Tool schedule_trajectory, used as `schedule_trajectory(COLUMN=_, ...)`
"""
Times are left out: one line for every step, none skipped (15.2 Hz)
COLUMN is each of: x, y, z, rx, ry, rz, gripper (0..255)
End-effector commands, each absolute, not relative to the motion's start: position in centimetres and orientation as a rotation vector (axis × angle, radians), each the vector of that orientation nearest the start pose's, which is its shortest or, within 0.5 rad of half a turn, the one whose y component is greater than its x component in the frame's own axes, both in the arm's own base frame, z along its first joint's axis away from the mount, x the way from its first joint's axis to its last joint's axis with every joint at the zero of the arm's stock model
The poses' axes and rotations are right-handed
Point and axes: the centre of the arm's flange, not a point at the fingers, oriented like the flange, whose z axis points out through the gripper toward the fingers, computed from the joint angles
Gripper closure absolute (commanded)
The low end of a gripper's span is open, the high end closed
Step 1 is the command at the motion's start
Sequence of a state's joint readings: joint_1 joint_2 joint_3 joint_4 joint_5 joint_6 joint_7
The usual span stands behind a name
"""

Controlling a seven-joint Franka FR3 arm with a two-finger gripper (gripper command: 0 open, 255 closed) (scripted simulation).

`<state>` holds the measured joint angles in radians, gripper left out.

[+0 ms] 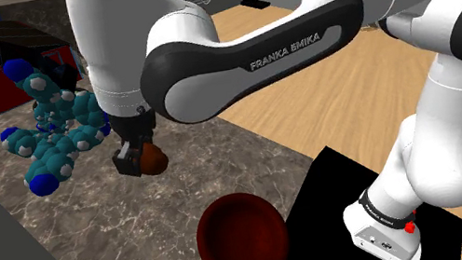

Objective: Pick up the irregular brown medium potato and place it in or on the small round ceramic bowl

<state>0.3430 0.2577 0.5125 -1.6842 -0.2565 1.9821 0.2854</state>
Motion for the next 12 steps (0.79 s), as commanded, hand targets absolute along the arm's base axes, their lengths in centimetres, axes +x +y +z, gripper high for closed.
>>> schedule_trajectory(x=45.0, y=45.3, z=48.2, rx=-3.025, ry=-1.011, rz=-0.201, gripper=255)
schedule_trajectory(x=45.0, y=45.3, z=48.8, rx=-3.025, ry=-1.011, rz=-0.201, gripper=255)
schedule_trajectory(x=45.0, y=45.3, z=49.3, rx=-3.025, ry=-1.011, rz=-0.201, gripper=255)
schedule_trajectory(x=45.0, y=45.3, z=49.8, rx=-3.025, ry=-1.011, rz=-0.201, gripper=255)
schedule_trajectory(x=45.0, y=45.3, z=50.1, rx=-3.025, ry=-1.011, rz=-0.201, gripper=255)
schedule_trajectory(x=43.8, y=45.0, z=50.1, rx=-3.025, ry=-1.011, rz=-0.201, gripper=255)
schedule_trajectory(x=42.5, y=44.8, z=50.1, rx=-3.025, ry=-1.011, rz=-0.201, gripper=255)
schedule_trajectory(x=41.2, y=44.6, z=50.2, rx=-3.025, ry=-1.011, rz=-0.201, gripper=255)
schedule_trajectory(x=39.9, y=44.3, z=50.2, rx=-3.025, ry=-1.011, rz=-0.201, gripper=255)
schedule_trajectory(x=38.6, y=44.1, z=50.2, rx=-3.025, ry=-1.011, rz=-0.201, gripper=255)
schedule_trajectory(x=37.3, y=43.9, z=50.3, rx=-3.025, ry=-1.011, rz=-0.201, gripper=255)
schedule_trajectory(x=36.0, y=43.6, z=50.3, rx=-3.025, ry=-1.011, rz=-0.201, gripper=255)
